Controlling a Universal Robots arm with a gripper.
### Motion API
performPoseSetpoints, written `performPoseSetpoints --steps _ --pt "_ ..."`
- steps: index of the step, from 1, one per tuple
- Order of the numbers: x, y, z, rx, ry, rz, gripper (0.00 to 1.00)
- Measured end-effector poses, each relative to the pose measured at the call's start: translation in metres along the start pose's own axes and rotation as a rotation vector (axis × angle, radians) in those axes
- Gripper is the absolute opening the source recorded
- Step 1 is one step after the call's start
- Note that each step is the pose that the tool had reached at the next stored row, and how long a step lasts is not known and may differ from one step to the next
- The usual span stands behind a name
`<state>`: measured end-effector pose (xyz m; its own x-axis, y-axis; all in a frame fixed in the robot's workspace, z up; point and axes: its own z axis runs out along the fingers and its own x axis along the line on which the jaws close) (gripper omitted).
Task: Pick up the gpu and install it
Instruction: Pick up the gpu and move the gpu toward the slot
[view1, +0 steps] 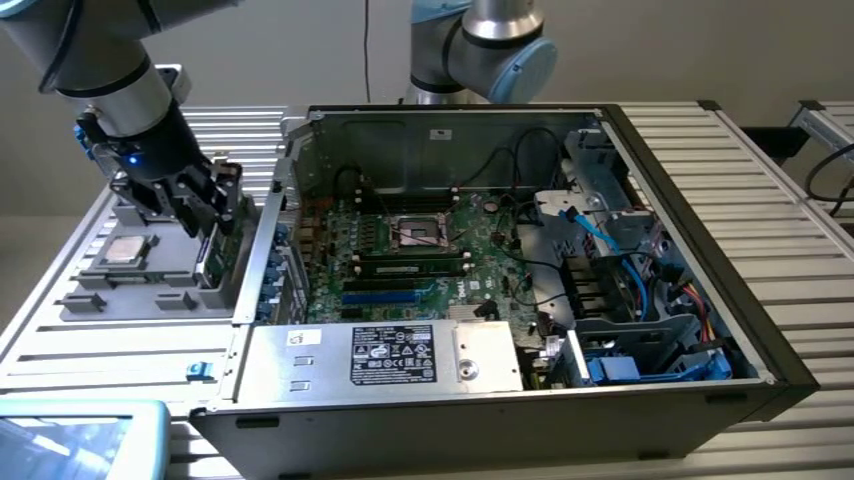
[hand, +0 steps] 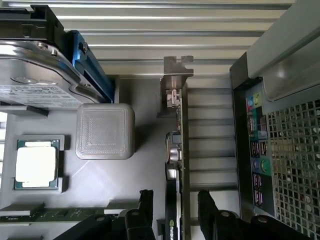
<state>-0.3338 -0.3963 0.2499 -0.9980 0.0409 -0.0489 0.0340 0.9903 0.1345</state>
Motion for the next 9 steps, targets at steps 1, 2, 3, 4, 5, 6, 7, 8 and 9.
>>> performPoseSetpoints --steps 1,2,3,4,5,6,7,8,9 --pt "0.0 0.0 0.0002 0.0001 0.001 0.0 0.49" --pt "0.0 -0.0002 0.0012 0.0002 0.0015 0.0 0.49" --pt "0.0 -0.0004 0.0029 0.0001 0.0015 0.0 0.49" --pt "0.0 -0.0007 0.0047 0.0002 0.0016 0.0 0.49" --pt "0.0 -0.0009 0.0065 0.0002 0.0016 0.0 0.49" --pt "0.0 -0.0011 0.0083 0.0004 0.0015 0.0 0.49" --pt "0.0 -0.0011 0.0102 0.0009 0.0014 0.0 0.49" --pt "0.0 -0.0006 0.0121 0.0017 0.0014 0.0 0.49" --pt "0.0 0.0 0.0136 0.0026 0.0016 0.0 0.49"
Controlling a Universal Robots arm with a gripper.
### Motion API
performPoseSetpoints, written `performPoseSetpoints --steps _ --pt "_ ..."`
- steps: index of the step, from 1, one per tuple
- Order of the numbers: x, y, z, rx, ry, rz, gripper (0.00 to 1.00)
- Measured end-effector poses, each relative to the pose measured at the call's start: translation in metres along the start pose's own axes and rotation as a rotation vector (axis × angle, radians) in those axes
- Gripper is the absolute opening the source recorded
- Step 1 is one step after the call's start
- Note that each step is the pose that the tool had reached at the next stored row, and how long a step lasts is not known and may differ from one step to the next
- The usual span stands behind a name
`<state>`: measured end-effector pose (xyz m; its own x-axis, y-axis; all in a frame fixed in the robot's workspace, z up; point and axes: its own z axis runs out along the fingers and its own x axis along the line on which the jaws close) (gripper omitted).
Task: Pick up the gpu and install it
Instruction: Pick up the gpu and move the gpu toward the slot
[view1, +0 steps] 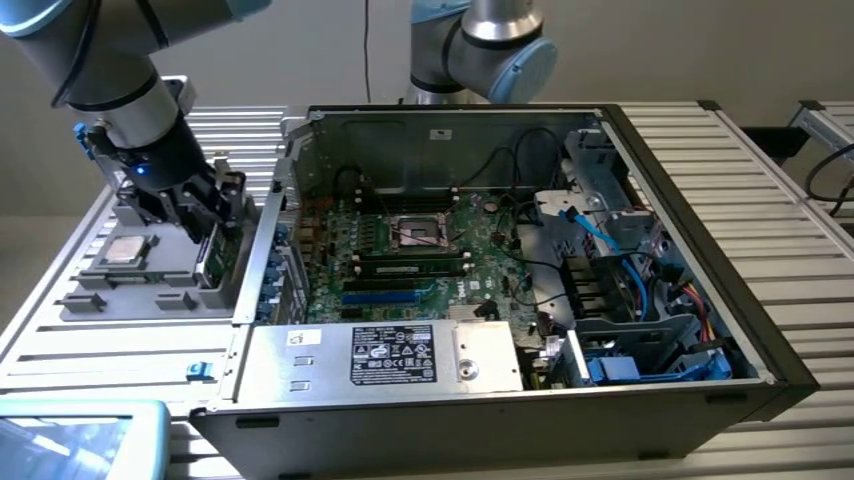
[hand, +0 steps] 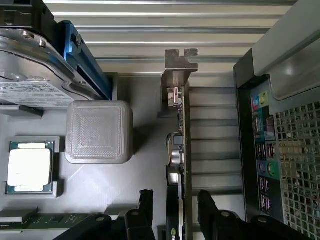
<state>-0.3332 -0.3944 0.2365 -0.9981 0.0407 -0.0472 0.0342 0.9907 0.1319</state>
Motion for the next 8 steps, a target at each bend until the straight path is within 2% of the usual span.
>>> performPoseSetpoints --steps 5,8 --pt "0.0002 0.0047 0.0079 0.0099 -0.0003 0.0 0.49" --pt "0.0003 0.0054 0.0111 0.0135 -0.0004 -0.001 0.49"
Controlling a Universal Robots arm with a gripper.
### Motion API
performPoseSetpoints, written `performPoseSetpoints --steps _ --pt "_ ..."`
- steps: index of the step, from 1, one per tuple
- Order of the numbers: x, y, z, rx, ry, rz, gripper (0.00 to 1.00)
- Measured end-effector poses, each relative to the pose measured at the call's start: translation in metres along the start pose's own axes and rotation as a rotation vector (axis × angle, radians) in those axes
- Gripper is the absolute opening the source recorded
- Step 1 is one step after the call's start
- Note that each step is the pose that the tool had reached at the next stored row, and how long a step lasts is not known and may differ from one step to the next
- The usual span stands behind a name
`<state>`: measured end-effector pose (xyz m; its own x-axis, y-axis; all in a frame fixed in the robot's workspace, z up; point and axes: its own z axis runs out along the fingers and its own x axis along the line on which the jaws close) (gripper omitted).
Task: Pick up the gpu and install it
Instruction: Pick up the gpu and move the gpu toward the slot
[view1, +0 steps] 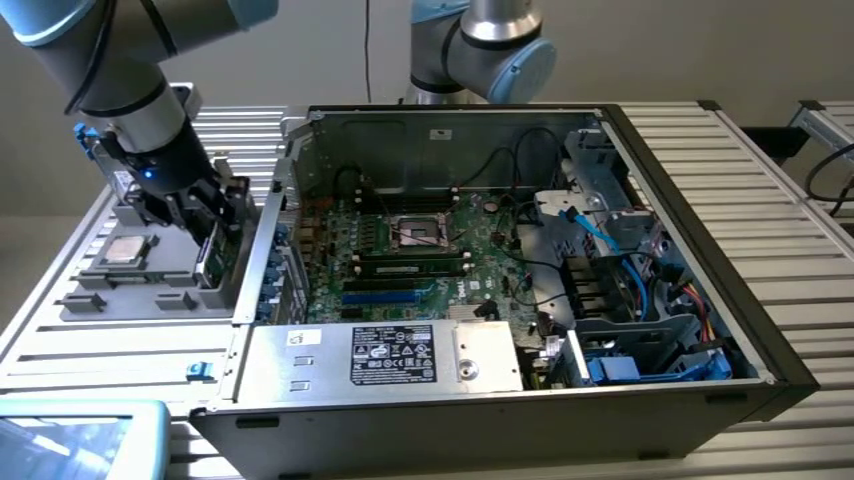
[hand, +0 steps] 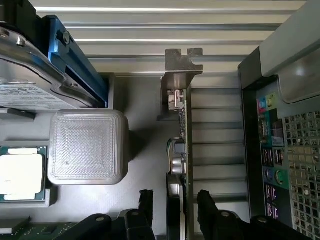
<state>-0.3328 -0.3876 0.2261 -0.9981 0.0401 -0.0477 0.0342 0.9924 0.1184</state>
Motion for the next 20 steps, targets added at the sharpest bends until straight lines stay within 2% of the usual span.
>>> performPoseSetpoints --steps 4,12,13,15,16,17,20 --pt "0.0002 -0.0001 0.0015 0.0018 0.0002 0.0 0.49" --pt "0.0003 -0.0005 0.0047 0.0018 0.0003 0.0 0.49" --pt "0.0004 -0.0005 0.005 0.0019 0.0005 0.0 0.47" --pt "0.0004 -0.0006 0.005 0.0026 0.0006 0.0 0.35" --pt "0.0003 -0.0006 0.0051 0.0031 0.0005 0.0 0.35" --pt "0.0003 -0.0006 0.0051 0.0035 0.0006 0.0 0.29" --pt "0.0004 -0.0006 0.0052 0.004 -0.0003 0.0 0.29"
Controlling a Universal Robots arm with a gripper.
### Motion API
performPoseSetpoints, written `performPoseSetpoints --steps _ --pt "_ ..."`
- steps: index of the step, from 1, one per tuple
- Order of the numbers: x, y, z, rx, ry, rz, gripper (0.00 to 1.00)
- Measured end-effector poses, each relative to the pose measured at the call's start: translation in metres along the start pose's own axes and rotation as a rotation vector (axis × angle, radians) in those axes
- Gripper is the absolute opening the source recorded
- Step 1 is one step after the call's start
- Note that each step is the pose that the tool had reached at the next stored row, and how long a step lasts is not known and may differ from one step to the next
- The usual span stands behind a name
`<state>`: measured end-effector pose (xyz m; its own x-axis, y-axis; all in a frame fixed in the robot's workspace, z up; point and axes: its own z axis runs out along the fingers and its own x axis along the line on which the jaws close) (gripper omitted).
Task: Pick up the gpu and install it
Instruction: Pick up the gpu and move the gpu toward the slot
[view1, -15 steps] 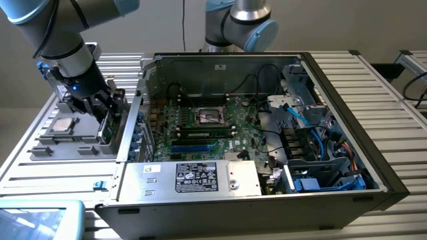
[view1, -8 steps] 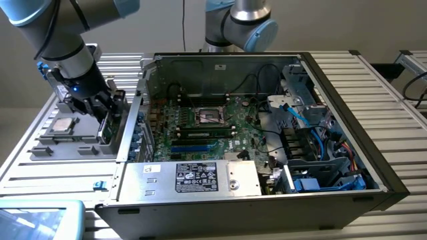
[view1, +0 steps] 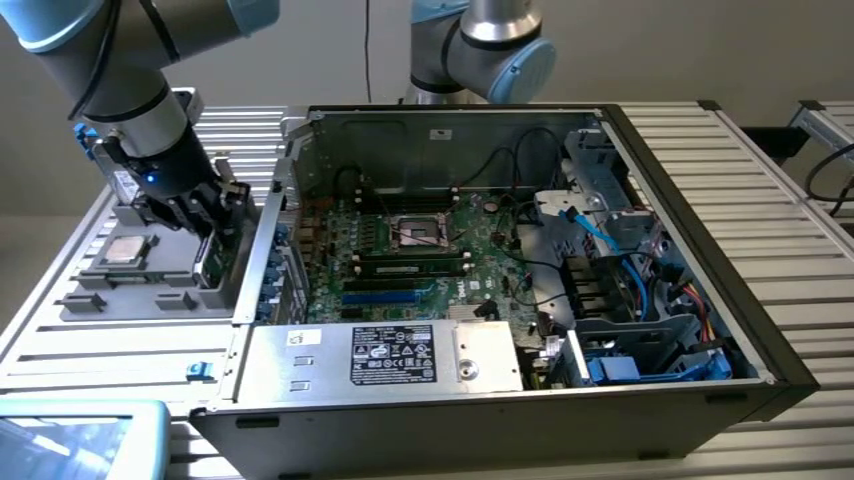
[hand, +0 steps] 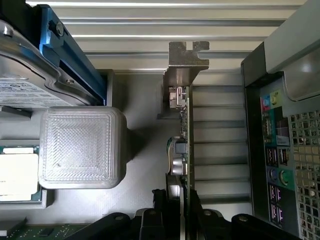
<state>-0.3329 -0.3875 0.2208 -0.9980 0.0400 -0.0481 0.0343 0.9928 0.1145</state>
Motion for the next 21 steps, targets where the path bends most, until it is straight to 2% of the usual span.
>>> performPoseSetpoints --steps 5,21 --pt "0.0 0.0001 -0.0012 -0.0006 -0.0012 0.0 0.29" --pt "-0.003 0.0078 -0.0736 -0.0001 -0.0005 0.0 0.29"
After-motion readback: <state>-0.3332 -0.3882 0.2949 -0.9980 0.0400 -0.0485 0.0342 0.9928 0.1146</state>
